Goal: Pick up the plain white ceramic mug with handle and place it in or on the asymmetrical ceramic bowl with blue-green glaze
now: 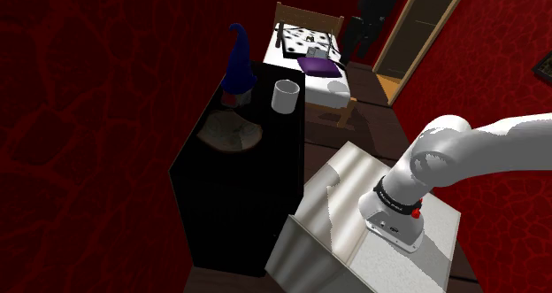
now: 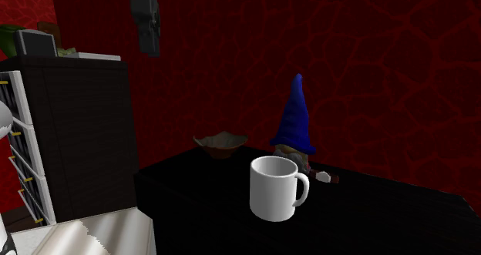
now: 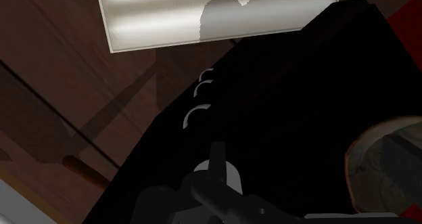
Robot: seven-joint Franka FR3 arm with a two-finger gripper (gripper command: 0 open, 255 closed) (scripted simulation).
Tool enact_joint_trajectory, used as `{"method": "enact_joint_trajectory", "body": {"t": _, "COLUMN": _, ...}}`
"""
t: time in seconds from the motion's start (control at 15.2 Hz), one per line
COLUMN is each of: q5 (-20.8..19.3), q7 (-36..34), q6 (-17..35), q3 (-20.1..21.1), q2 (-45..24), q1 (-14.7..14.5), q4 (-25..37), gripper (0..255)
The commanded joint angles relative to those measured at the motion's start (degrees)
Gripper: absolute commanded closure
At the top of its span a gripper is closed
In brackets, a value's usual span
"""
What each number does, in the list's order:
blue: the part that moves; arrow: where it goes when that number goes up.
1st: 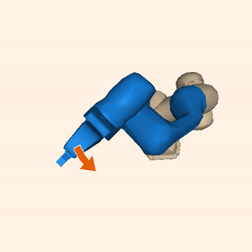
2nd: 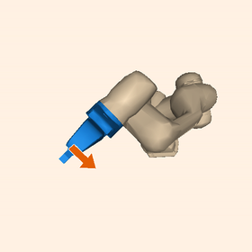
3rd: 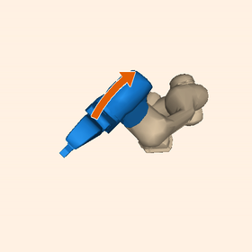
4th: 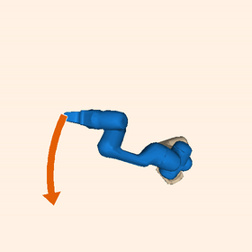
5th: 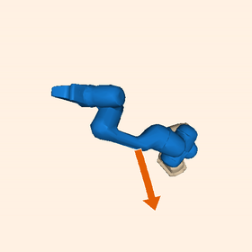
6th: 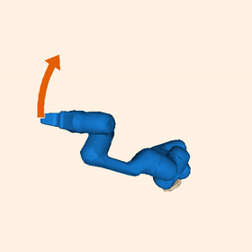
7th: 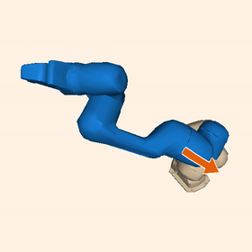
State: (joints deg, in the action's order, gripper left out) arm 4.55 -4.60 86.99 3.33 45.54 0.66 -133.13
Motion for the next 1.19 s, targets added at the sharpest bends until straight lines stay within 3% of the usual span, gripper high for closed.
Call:
{"method": "enact_joint_trajectory", "body": {"t": 0.0, "q5": 0.0, "q7": 0.0, "q6": 0.0, "q3": 0.0, "q2": 0.0, "q1": 0.0, "q4": 0.0, "gripper": 0}}
{"method": "enact_joint_trajectory", "body": {"t": 0.53, "q5": -1.6, "q7": 2.8, "q6": 14.0, "q3": -0.2, "q2": -13.0, "q1": 0.5, "q4": -1.9, "gripper": 0}}
{"method": "enact_joint_trajectory", "body": {"t": 1.12, "q5": -3.6, "q7": 4.9, "q6": 27.4, "q3": -0.3, "q2": -31.2, "q1": 1.1, "q4": 1.9, "gripper": 0}}
